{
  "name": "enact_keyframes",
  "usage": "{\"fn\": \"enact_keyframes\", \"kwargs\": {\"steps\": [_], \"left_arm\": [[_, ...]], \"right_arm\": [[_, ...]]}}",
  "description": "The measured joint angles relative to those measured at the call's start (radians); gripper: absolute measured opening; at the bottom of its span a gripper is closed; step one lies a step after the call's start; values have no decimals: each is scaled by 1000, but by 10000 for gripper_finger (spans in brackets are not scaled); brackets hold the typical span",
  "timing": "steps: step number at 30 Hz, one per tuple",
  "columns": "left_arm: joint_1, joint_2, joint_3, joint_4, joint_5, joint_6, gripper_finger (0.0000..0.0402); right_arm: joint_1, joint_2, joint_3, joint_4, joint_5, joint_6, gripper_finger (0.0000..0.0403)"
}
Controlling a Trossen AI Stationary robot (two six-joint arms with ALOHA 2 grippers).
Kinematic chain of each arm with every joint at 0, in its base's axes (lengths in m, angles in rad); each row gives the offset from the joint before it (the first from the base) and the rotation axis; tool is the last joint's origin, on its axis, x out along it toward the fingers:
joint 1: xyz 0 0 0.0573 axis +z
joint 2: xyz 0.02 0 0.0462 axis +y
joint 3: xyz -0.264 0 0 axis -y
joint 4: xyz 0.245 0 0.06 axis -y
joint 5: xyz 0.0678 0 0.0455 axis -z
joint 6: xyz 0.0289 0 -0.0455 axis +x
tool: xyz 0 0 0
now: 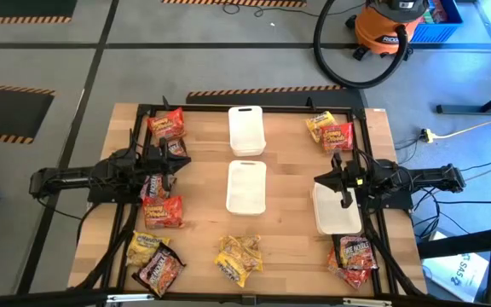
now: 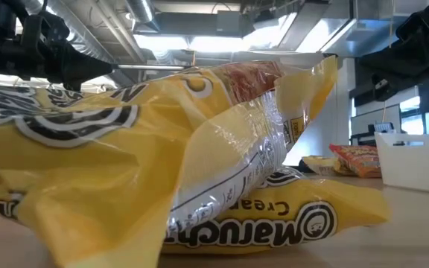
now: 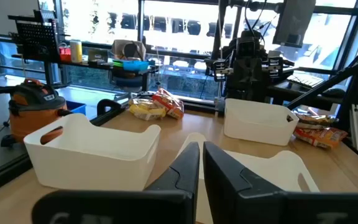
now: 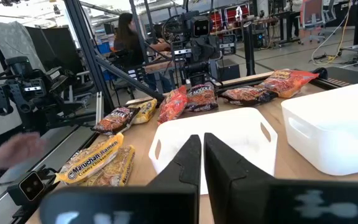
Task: Sort Maruchan noodles
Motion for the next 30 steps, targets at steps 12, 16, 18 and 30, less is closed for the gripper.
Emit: {"fn": "enact_keyframes", "kwargs": {"steps": [12, 16, 18, 30], "left_arm": [[0, 0, 0, 0, 0, 0, 18], [0, 0, 0, 1, -10, 0, 18], [0, 0, 0, 2, -10, 0, 18], [2, -1, 1, 102, -92, -29, 18]], "right_arm": [[0, 0, 0, 0, 0, 0, 7], [0, 0, 0, 0, 0, 0, 7], [0, 0, 0, 0, 0, 0, 7], [0, 0, 0, 14, 0, 0, 7]]}}
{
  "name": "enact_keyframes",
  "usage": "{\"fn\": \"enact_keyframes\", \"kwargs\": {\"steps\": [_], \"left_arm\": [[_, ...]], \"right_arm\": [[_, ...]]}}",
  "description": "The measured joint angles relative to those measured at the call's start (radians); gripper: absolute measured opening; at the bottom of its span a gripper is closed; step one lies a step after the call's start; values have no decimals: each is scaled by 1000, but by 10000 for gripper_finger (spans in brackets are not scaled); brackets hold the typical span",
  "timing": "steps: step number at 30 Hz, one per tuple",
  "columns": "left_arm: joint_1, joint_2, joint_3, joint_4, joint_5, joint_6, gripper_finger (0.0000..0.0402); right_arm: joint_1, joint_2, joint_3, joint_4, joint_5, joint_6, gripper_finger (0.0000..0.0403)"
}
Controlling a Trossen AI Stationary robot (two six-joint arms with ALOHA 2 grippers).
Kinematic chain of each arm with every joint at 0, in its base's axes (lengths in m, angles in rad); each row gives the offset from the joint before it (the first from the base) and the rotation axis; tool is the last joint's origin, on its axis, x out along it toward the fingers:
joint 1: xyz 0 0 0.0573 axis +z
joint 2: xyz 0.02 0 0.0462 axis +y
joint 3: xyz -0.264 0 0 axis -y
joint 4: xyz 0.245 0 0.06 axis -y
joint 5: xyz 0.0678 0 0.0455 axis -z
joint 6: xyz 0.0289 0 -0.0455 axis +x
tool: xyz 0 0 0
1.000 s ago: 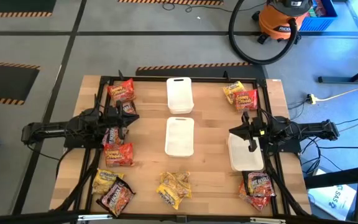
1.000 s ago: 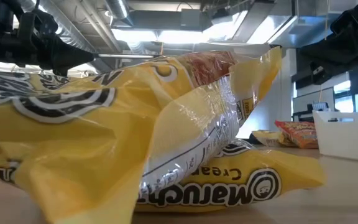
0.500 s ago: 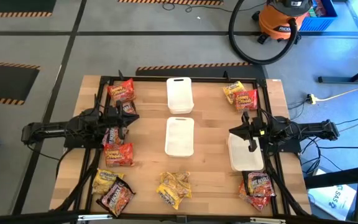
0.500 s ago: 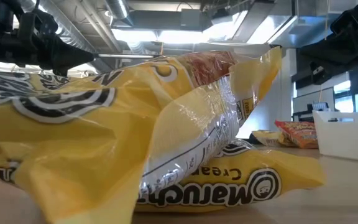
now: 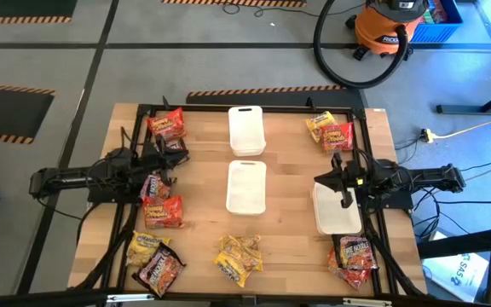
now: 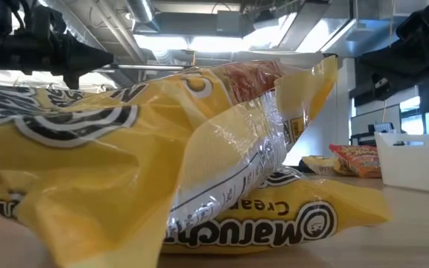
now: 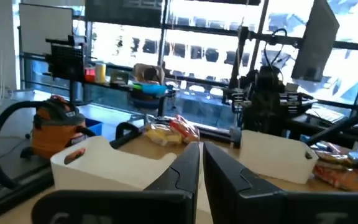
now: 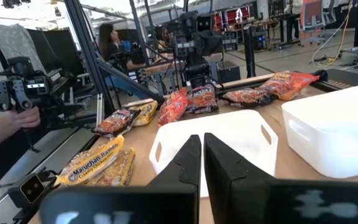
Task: Sort Maruchan noodles
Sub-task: Put the yellow noodle pack into the top white bin
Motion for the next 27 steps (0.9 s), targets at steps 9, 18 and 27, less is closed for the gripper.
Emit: {"fn": "enact_keyframes", "kwargs": {"steps": [9, 18, 27], "left_arm": [[0, 63, 0, 164, 38, -2, 18], [-42, 337, 116, 251, 98, -4, 18], [-210, 676, 300, 250, 116, -40, 18]], "right_arm": [[0, 3, 0, 59, 138, -7, 7], [-1, 95, 0, 78, 237, -50, 7], [1, 292, 0, 314, 123, -108, 7]]}}
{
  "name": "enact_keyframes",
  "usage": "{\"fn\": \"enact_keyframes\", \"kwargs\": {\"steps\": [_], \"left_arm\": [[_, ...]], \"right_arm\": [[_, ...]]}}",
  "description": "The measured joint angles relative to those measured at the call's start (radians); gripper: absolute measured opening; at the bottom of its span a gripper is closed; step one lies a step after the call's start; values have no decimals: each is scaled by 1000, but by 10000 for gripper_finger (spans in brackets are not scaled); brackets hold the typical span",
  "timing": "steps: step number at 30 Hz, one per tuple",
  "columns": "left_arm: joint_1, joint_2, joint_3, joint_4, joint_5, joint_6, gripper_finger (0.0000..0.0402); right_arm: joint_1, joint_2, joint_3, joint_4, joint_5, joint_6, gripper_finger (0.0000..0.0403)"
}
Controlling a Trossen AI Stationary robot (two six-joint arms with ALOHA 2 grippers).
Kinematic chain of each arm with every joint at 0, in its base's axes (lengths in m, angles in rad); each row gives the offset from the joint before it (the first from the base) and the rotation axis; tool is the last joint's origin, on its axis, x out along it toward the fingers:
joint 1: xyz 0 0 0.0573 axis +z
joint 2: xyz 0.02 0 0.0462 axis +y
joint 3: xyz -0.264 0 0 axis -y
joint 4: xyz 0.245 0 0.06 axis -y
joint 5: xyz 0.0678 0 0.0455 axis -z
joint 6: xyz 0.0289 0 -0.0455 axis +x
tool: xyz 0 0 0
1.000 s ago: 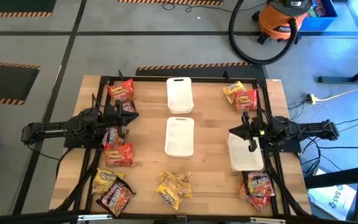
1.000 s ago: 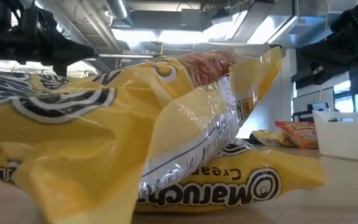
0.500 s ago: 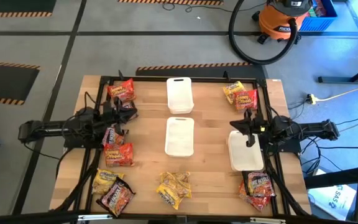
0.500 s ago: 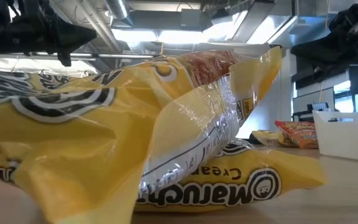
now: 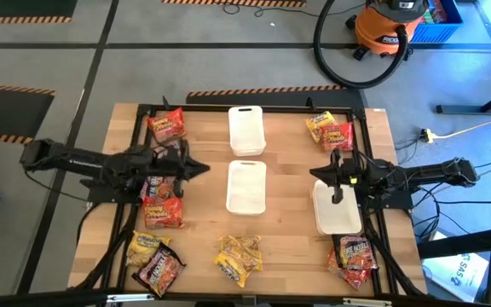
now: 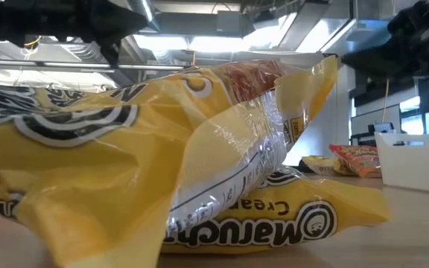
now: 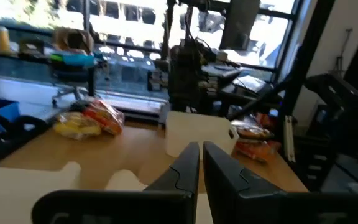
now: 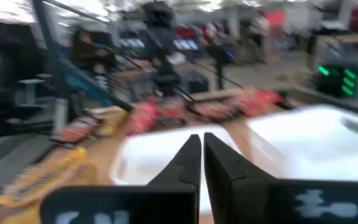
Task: Sort Maruchan noodles
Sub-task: Put the yellow noodle pack into the top white bin
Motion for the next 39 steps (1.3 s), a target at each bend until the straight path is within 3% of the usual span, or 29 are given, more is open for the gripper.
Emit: {"fn": "enact_keyframes", "kwargs": {"steps": [6, 18, 26, 32, 39], "left_arm": [[-154, 147, 51, -22, -20, -119, 18], [-463, 362, 52, -31, -269, -310, 18], [-490, 455, 52, -5, -280, -397, 18], [-464, 490, 52, 57, -311, -408, 20], [-458, 537, 52, 76, -310, -459, 75]], "right_arm": [[0, 186, 40, 90, -80, 1, 7], [42, 628, 294, 98, -226, 8, 7], [127, 861, 431, 74, -212, 2, 7], [140, 996, 505, 77, -240, 158, 7], [181, 1097, 566, 76, -271, 282, 25]]}}
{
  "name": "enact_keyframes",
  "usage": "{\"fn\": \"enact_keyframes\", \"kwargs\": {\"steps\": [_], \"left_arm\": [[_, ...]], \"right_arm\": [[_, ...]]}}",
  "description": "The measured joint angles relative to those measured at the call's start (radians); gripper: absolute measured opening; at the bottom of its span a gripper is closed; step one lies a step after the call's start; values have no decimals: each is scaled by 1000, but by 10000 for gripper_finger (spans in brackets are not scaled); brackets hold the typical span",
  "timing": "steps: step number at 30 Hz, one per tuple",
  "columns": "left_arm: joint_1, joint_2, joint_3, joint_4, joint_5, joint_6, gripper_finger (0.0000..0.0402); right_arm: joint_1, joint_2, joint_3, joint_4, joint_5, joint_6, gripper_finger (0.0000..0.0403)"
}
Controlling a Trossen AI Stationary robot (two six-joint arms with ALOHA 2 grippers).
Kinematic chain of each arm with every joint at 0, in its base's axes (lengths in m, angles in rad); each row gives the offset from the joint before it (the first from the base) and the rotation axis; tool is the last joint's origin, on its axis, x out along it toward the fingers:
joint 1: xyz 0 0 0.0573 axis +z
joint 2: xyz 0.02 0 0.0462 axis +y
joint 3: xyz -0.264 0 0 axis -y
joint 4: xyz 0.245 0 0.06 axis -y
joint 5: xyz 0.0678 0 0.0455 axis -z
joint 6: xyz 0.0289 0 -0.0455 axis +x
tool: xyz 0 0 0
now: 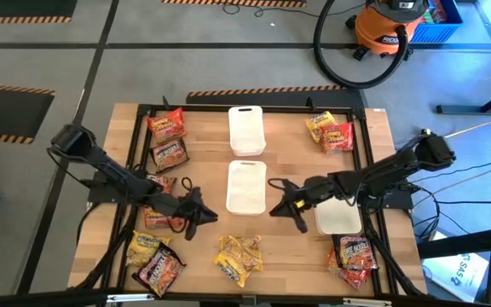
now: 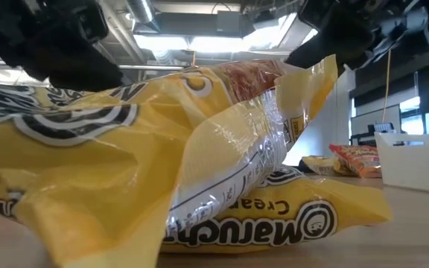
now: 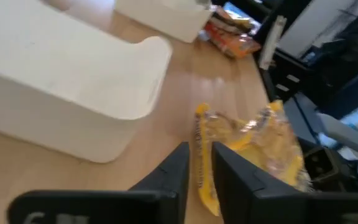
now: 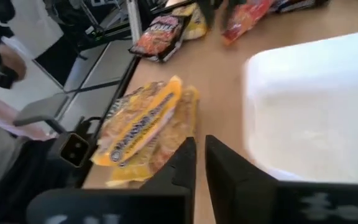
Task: Sort Maruchan noodles
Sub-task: Put the yellow noodle pack into the top white bin
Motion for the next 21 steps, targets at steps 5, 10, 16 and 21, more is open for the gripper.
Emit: {"fn": "enact_keyframes", "kwargs": {"steps": [5, 10, 16, 21], "left_arm": [[-13, 66, 0, 51, 43, -57, 131], [-35, 136, 4, 113, 71, -149, 166], [-99, 221, 93, 112, 53, -169, 168], [-121, 267, 200, 112, 44, -53, 169]], "right_arm": [[92, 39, 26, 0, 89, 35, 55], [185, 66, 31, 2, 237, 96, 99], [252, 103, 31, 33, 306, 150, 172], [262, 131, 31, 79, 307, 164, 218]]}}
